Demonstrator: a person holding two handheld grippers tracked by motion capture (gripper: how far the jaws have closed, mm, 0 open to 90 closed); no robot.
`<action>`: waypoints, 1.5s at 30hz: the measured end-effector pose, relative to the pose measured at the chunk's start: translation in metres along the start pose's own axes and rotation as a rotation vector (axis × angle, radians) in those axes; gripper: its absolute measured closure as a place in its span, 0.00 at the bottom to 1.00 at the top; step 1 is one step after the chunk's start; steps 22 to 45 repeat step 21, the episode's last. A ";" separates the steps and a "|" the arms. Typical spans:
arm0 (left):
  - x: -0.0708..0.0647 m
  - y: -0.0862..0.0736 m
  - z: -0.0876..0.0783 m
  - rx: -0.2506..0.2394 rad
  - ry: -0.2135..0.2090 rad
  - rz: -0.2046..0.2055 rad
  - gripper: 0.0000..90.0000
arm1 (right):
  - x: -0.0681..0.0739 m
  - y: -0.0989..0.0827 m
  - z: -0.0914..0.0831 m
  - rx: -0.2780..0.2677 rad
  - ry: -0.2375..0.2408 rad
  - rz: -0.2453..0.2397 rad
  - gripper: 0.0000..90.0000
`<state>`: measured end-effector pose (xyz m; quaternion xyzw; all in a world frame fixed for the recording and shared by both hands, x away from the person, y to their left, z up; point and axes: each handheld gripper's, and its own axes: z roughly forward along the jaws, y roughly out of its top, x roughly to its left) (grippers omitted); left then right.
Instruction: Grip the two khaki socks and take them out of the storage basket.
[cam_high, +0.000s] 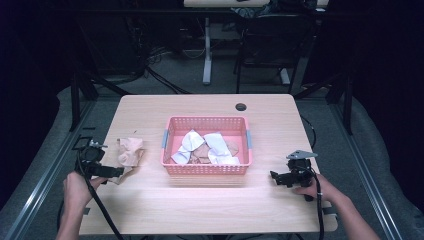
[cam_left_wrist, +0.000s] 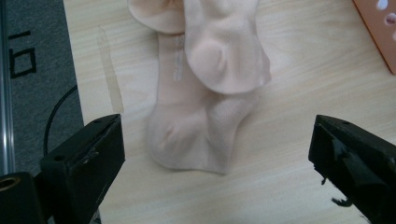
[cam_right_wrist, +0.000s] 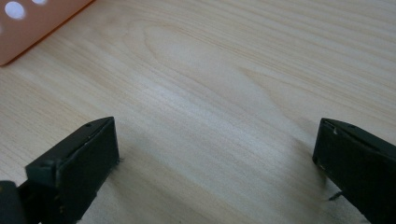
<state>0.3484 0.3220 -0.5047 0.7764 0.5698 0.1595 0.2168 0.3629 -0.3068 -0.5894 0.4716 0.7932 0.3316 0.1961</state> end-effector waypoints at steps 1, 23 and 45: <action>-0.001 -0.004 0.000 -0.006 0.003 -0.007 0.03 | 0.000 0.000 0.000 0.001 0.000 0.000 0.00; 0.000 -0.041 0.021 0.008 -0.012 -0.003 0.00 | 0.001 -0.001 0.000 -0.002 -0.009 0.014 0.00; 0.000 -0.041 0.021 0.008 -0.012 -0.003 0.00 | 0.001 -0.001 0.000 -0.002 -0.009 0.014 0.00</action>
